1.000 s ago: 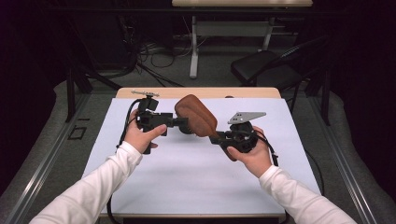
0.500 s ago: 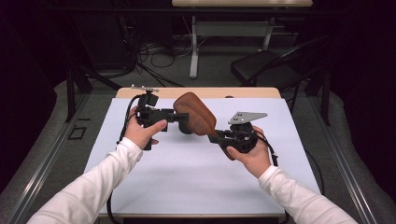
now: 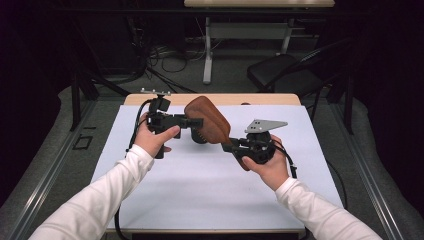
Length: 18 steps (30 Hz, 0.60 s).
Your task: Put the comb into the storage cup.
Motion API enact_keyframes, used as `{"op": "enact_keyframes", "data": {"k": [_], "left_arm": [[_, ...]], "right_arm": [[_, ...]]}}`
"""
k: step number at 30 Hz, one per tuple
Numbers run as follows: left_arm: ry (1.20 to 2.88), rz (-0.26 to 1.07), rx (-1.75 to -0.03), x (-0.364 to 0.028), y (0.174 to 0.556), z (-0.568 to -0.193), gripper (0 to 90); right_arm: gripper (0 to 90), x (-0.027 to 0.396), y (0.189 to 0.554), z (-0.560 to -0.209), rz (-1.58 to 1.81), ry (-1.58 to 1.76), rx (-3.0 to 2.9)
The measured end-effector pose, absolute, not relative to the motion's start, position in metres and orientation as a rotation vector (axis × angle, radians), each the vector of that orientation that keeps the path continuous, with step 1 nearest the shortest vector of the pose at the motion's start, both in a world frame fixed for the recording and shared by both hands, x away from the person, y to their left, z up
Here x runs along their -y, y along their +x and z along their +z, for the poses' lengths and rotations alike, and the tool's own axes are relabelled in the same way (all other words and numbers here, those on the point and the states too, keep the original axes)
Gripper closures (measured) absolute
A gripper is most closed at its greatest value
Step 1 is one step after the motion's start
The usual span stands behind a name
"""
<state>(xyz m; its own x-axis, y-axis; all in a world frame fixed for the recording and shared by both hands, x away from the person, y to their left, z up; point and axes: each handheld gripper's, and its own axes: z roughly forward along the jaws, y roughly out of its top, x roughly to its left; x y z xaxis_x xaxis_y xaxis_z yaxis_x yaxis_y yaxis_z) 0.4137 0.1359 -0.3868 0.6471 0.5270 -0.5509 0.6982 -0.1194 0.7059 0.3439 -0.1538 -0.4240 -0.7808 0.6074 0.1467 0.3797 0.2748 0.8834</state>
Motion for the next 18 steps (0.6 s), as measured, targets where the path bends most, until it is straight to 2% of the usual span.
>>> {"op": "enact_keyframes", "data": {"k": [6,11,18], "left_arm": [[1.772,-0.202,-0.982,-0.1345,0.4147,-0.3869,9.7],[1.767,-0.212,-0.971,-0.1323,0.4142,-0.3865,14.6],[1.768,-0.237,-0.964,-0.1271,0.4141,-0.3866,15.6]], "right_arm": [[72.1,0.1526,0.3443,-0.4242,1.531,0.916,-2.316],[72.1,0.1497,0.3438,-0.4238,1.539,0.908,-2.308],[72.1,0.1475,0.3440,-0.4227,1.556,0.901,-2.296]]}}
